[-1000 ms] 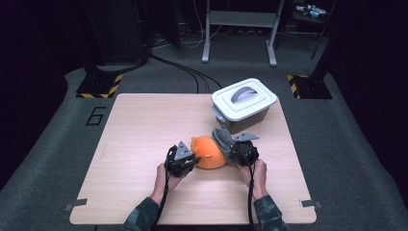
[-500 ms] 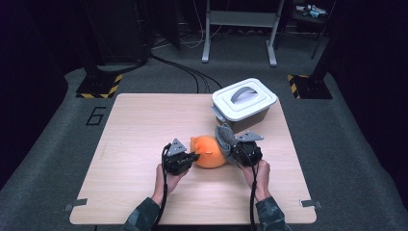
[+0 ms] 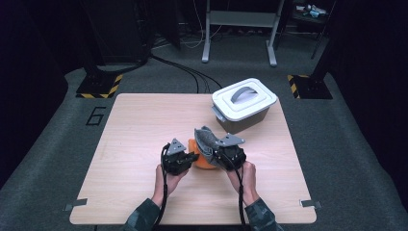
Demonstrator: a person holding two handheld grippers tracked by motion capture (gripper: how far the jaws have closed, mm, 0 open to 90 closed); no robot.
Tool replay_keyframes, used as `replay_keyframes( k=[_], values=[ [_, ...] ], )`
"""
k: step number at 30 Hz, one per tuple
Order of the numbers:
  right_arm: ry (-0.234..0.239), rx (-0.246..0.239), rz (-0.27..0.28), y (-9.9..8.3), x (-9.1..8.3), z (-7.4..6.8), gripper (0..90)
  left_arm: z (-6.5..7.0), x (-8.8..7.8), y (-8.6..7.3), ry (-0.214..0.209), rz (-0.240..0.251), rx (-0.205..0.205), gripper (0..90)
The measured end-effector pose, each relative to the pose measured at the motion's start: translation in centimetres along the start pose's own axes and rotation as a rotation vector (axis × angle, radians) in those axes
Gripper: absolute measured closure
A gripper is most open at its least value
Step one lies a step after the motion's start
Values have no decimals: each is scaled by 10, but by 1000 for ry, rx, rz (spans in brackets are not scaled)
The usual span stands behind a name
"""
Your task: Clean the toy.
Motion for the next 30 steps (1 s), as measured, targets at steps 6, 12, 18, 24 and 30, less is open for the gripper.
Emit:
replay_keyframes(
  k=[6,12,18,24,30],
  values=[
    [12,12,-6,0,13,5,767,-9,2,0,41,-2,63,649],
    [14,39,-5,1,16,8,767,-13,4,-4,81,-46,148,431],
    [31,64,-6,0,19,10,767,-11,11,-6,68,-64,196,470],
    [38,55,-4,-3,19,12,767,-8,17,-7,70,-62,209,735],
    [32,61,15,0,13,13,766,-7,13,-3,40,-20,147,829]
  ],
)
Point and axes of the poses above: each handheld gripper's, and its own axes: x roughly forward along the jaws, y roughly out of its top, z roughly to its right, the point moved 10 cm from there along x, roughly forward along the jaws, and after that the axes turned 4 degrees about y, right-handed, at the moved point
